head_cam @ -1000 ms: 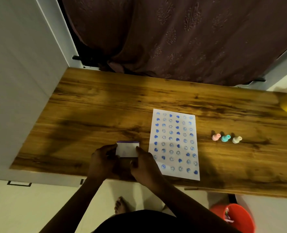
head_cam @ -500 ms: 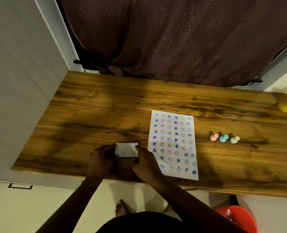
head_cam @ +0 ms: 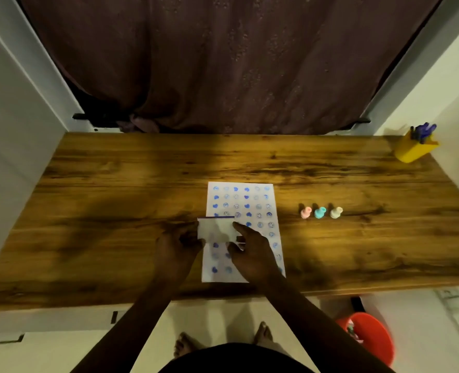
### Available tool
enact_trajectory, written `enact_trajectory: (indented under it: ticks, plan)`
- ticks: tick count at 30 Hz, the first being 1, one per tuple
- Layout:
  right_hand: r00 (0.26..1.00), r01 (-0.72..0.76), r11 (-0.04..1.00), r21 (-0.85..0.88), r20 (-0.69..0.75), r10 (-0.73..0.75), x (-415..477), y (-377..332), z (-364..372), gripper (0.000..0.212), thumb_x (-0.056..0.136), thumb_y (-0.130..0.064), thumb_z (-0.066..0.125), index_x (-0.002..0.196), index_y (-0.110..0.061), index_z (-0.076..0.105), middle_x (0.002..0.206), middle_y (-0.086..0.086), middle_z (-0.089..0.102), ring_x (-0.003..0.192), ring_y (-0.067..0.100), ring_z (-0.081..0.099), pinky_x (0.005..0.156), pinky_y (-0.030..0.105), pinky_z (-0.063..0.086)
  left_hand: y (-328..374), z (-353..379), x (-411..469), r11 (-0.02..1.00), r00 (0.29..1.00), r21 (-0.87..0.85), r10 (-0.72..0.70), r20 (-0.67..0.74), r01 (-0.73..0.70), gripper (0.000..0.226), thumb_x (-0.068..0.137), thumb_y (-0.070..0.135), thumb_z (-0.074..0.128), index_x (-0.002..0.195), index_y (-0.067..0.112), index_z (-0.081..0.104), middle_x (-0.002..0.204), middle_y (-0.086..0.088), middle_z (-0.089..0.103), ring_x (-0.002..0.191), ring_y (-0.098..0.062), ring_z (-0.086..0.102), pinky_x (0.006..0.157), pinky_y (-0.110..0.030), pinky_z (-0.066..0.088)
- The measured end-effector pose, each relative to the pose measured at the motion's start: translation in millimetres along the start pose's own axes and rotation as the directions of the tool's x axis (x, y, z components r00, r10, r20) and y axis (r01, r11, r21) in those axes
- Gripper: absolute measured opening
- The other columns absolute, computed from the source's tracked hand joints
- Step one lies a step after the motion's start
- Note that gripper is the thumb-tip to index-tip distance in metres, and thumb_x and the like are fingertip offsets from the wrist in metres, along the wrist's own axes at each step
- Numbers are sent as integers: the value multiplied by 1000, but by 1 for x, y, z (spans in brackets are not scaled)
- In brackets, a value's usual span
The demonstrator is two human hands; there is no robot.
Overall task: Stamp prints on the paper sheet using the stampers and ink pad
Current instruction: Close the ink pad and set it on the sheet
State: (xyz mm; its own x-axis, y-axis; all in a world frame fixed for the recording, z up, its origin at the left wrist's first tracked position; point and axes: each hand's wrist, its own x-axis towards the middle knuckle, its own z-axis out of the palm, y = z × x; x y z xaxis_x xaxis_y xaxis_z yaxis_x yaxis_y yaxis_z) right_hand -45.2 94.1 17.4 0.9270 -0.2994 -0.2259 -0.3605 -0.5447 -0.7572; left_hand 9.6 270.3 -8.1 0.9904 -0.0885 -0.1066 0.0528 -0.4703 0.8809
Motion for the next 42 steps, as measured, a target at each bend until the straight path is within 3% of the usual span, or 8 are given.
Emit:
enact_trajectory:
  ticks: [6, 9, 15, 19, 23, 31, 39, 42]
  plan:
    - [991, -82, 997, 3, -107, 82, -1, 41, -60, 53, 97, -25, 67, 148, -18, 52, 139, 5, 64, 119, 19, 66, 91, 26, 56, 42, 68, -1, 995, 994, -95, 44, 97, -35, 40, 82, -1, 82, 121, 5, 73, 112, -13, 79, 88, -8, 73, 77, -7, 55]
    - [986, -96, 995, 1, -137, 95, -3, 66, -84, 47, 98, -25, 67, 143, -18, 55, 133, 5, 67, 114, 18, 67, 75, 13, 51, 57, 104, -6, 994, 992, -101, 52, 116, -40, 43, 81, 3, 85, 122, 7, 74, 118, -12, 78, 103, -21, 76, 94, -31, 60]
    - [975, -161, 987, 4, -155, 160, -5, 111, -128, 51, 96, -23, 69, 144, -11, 54, 134, 10, 66, 117, 24, 67, 94, 35, 56, 69, 169, -10, 994, 982, -105, 62, 178, -44, 40, 79, 7, 86, 114, 21, 74, 117, 2, 77, 111, -20, 74, 99, -32, 58]
    - [980, -151, 988, -28, -135, 146, -4, 138, -150, 52, 97, -21, 69, 144, -6, 53, 139, 12, 63, 120, 27, 65, 90, 26, 49, 68, 209, -13, 998, 980, -5, 55, 192, -55, 43, 79, 14, 86, 119, 22, 73, 123, 2, 76, 112, -12, 70, 105, -41, 56]
    - [983, -139, 989, -51, -128, 131, 0, 159, -164, 52, 97, -20, 68, 145, -7, 52, 142, 11, 61, 125, 27, 62, 92, 21, 45, 69, 238, -16, 971, 980, 196, 107, 167, -139, 45, 79, 30, 87, 121, 27, 73, 126, 6, 75, 117, -15, 70, 104, -26, 42]
    - [990, -118, 989, -92, -94, 109, 15, 182, -179, 46, 100, -16, 63, 144, -6, 54, 142, 13, 61, 131, 29, 59, 108, 32, 44, 56, 269, -13, 916, 970, 364, 91, 226, -171, 51, 92, 48, 68, 139, 31, 57, 147, 6, 62, 134, -19, 58, 115, -29, 34]
    - [991, -89, 968, -235, -116, 63, 16, 192, -175, 38, 103, -20, 57, 141, -12, 57, 141, 9, 62, 130, 26, 59, 108, 33, 45, 59, 275, -15, 875, 962, 401, 264, 71, -270, 63, 60, 32, 99, 108, 34, 58, 93, 5, 82, 76, -18, 80, 78, -26, 45]
    - [989, -60, 964, -258, -145, 23, 14, 195, -172, 34, 104, -19, 55, 138, -15, 58, 140, 6, 62, 131, 23, 58, 109, 31, 44, 60, 270, -14, 894, 962, 358, 234, 141, -269, 44, 75, 34, 90, 112, 30, 66, 107, 2, 81, 93, -21, 79, 87, -26, 44]
